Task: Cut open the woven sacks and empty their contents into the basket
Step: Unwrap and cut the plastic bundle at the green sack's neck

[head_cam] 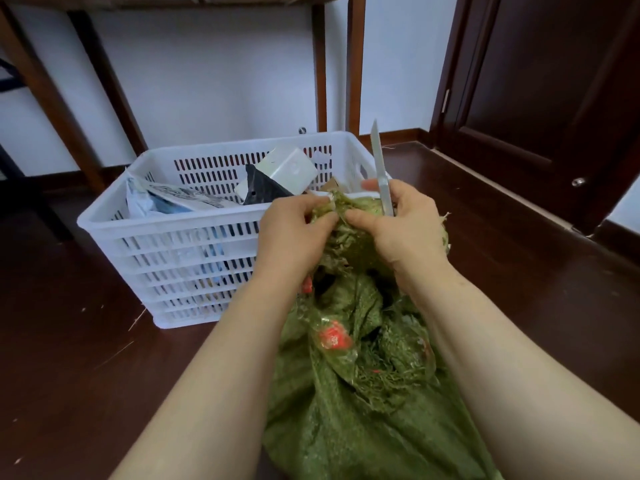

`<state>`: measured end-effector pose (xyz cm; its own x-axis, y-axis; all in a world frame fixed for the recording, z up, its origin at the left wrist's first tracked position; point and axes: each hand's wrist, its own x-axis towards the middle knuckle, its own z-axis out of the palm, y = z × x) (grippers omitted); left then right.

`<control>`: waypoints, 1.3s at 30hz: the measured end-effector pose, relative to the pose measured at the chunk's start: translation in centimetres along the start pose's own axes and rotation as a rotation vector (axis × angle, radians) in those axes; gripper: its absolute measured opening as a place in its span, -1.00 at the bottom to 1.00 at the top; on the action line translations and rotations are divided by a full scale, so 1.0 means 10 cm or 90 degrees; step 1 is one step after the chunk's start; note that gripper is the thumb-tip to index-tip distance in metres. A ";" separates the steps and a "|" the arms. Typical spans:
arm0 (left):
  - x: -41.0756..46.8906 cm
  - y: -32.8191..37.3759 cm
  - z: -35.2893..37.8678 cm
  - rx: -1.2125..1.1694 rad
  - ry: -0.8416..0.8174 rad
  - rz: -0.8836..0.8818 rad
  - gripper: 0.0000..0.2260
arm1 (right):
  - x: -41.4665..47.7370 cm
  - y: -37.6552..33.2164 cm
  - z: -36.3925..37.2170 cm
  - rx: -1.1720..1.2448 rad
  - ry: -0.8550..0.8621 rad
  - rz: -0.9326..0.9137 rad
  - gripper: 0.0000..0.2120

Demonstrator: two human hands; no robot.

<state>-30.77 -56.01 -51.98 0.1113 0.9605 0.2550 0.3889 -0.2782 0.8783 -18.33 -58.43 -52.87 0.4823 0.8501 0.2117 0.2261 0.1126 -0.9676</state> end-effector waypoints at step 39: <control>0.14 -0.03 -0.10 -0.321 0.154 -0.099 -0.56 | -0.17 -0.61 -0.13 -0.379 -0.206 -0.008 -0.65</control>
<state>-31.63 -54.57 -51.48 -0.1471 0.9790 0.1410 -0.1065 -0.1574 0.9818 -19.40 -61.22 -47.11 0.2196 0.9723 0.0800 0.7022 -0.1005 -0.7048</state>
